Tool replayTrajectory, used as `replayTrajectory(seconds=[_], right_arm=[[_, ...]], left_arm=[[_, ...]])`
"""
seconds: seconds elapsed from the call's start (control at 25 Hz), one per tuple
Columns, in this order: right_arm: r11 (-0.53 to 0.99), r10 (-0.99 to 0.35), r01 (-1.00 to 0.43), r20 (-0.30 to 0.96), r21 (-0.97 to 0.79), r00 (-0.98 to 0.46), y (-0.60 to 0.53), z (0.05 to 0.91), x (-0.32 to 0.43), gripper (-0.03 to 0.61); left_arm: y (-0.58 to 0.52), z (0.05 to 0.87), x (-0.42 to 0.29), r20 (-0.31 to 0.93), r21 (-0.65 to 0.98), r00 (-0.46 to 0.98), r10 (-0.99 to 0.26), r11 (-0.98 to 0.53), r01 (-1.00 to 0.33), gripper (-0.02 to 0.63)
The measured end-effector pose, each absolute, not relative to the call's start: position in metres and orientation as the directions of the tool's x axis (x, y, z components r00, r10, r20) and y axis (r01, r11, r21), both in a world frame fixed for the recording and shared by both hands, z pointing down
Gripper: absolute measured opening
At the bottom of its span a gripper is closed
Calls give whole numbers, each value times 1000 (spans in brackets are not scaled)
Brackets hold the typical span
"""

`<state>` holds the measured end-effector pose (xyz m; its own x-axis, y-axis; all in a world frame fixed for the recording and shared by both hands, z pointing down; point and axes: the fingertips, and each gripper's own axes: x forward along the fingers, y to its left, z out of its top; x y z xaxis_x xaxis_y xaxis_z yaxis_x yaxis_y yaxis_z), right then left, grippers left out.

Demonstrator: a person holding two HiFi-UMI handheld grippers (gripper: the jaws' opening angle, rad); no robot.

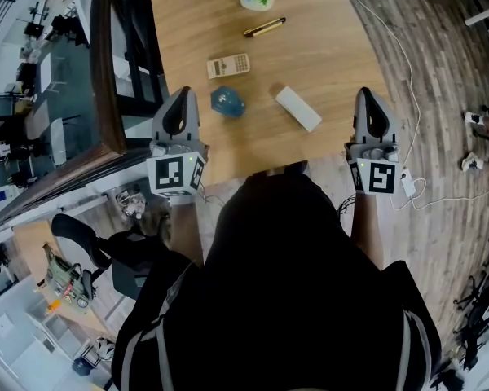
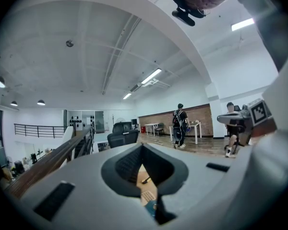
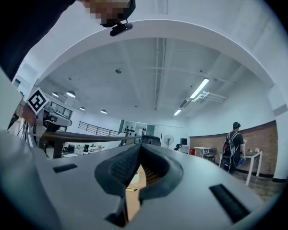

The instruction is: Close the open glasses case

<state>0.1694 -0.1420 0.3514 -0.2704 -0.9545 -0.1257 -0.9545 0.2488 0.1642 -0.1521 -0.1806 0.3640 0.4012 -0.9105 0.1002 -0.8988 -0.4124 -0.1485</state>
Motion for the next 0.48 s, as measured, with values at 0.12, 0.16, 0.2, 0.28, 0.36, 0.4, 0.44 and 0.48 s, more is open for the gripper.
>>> replayTrajectory(seconds=[0.12, 0.16, 0.2, 0.28, 0.36, 0.4, 0.44, 0.48], right_arm=[[255, -953, -955, -129, 154, -275, -143, 349, 169, 14], [259, -952, -955, -128, 148, -278, -144, 349, 169, 14], [262, -952, -955, -126, 140, -280, -144, 350, 168, 14], [271, -950, -954, -123, 125, -286, -144, 350, 167, 14], [280, -949, -953, -119, 119, -293, -145, 351, 166, 14], [283, -948, -951, -116, 122, -297, -145, 350, 166, 14], [285, -947, -950, -113, 129, -300, -145, 349, 165, 14], [286, -948, -948, -107, 138, -301, -145, 349, 164, 14]], left_arm=[[-180, 364, -155, 103, -150, 393, -914, -405, -902, -2], [-180, 364, -156, 103, -151, 391, -914, -403, -902, -2], [-179, 364, -157, 103, -152, 390, -915, -402, -903, -2], [-178, 364, -158, 101, -154, 388, -916, -400, -904, -2], [-177, 363, -160, 101, -157, 384, -918, -396, -905, -2], [-177, 362, -160, 100, -158, 383, -918, -394, -905, -2], [-177, 361, -160, 99, -157, 382, -919, -393, -906, -2], [-176, 360, -160, 99, -157, 381, -919, -393, -906, -2]])
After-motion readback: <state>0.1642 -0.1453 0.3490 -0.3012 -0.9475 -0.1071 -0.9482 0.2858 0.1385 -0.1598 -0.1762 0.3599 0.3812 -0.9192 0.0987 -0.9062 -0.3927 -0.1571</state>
